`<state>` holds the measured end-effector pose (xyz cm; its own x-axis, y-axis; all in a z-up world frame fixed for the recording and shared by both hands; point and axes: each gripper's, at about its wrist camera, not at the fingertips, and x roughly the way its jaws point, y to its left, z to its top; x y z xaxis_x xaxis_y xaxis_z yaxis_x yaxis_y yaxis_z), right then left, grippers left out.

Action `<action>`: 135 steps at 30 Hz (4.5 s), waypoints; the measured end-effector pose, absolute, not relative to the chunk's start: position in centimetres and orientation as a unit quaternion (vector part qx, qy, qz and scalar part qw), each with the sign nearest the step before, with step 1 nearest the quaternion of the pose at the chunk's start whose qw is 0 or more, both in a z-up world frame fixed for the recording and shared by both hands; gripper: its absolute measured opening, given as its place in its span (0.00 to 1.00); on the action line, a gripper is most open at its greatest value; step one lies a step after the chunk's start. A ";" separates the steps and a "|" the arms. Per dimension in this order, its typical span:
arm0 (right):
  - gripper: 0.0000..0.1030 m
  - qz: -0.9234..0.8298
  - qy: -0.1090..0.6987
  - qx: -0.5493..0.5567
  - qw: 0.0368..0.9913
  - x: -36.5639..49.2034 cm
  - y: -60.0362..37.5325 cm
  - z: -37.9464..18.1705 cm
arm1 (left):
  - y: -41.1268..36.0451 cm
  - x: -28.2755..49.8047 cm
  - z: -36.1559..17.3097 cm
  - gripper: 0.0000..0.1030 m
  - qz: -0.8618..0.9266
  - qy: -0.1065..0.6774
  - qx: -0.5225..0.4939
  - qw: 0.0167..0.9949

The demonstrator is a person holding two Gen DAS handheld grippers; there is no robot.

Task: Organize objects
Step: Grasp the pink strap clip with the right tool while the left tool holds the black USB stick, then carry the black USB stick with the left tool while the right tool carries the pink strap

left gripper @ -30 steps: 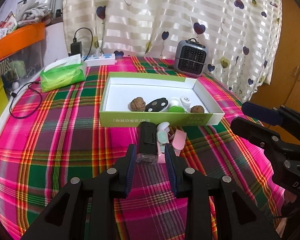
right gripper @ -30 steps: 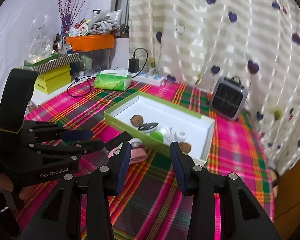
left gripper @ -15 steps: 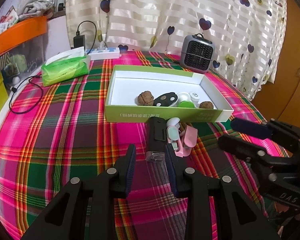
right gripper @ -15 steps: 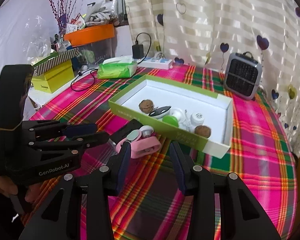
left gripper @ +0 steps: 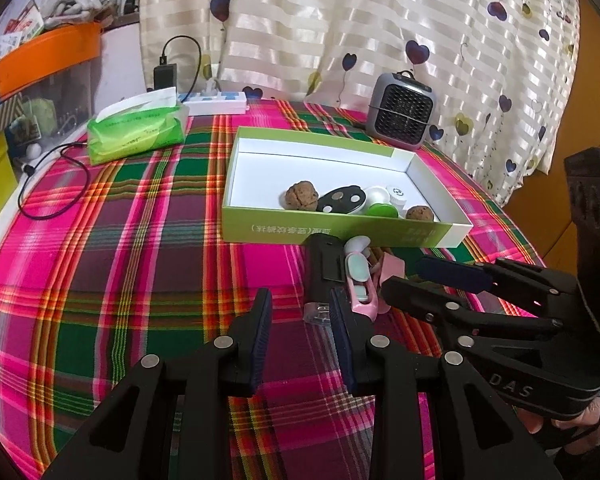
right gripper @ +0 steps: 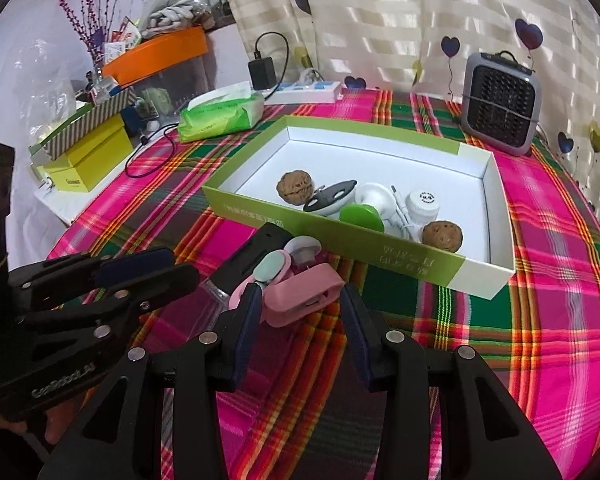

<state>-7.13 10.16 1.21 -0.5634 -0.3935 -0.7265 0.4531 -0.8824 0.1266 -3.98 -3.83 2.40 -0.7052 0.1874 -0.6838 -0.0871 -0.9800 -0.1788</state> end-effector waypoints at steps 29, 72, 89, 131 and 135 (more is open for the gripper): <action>0.19 -0.874 0.058 0.423 0.231 -9.5 11.5 0.0 | -2.8 -6.3 1.6 0.29 0.908 -0.049 -0.407 0.091; 0.18 -0.890 0.059 0.378 0.247 -5.5 13.5 2.2 | -0.3 -4.8 2.7 0.25 0.920 -0.034 -0.382 0.079; 0.18 -0.906 0.066 0.342 0.243 -3.5 13.6 4.1 | 0.9 -2.9 4.9 0.25 0.931 -0.035 -0.351 0.092; 0.18 -0.911 0.073 0.329 0.238 -6.5 13.9 5.1 | 1.3 -5.8 5.7 0.25 0.932 -0.017 -0.351 0.093; 0.18 -0.911 0.075 0.329 0.236 -7.3 14.0 5.2 | 1.1 -6.8 5.9 0.25 0.932 -0.012 -0.350 0.091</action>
<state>-7.34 14.00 5.19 -0.6721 -0.3815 -0.6347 0.4800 -0.8771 0.0189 -6.83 1.11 5.85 -0.7384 0.1778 -0.6505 -0.1615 -0.9832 -0.0854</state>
